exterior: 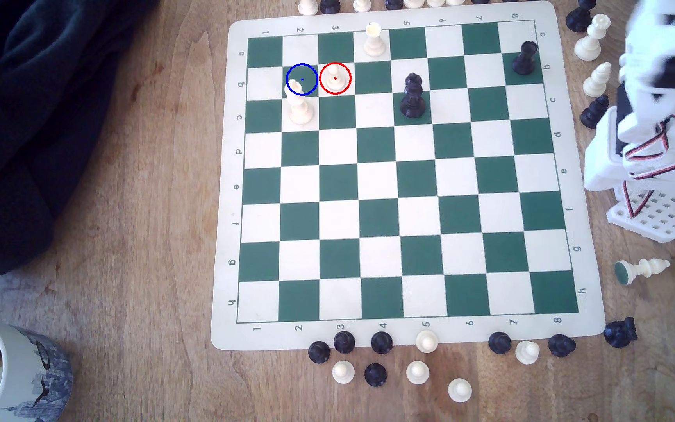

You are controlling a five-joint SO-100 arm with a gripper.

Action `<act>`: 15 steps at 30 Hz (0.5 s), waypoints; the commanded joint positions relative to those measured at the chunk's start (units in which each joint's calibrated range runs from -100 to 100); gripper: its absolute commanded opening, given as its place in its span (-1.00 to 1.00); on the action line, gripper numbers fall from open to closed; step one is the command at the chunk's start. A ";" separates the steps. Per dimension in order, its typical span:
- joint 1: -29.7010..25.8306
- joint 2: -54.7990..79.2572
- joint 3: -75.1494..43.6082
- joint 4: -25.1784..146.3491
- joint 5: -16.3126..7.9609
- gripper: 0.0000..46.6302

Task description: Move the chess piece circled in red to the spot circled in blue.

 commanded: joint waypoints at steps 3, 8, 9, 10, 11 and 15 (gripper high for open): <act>7.70 -0.11 -13.25 37.48 -0.15 -0.99; 9.81 5.40 -21.59 48.04 -0.15 -0.99; 10.21 7.19 -23.49 51.73 -0.15 -0.99; 10.67 8.29 -24.67 53.77 -0.20 -0.99; 11.14 9.39 -26.03 56.07 -0.20 -0.99; 11.53 13.47 -32.47 65.08 -1.47 -0.84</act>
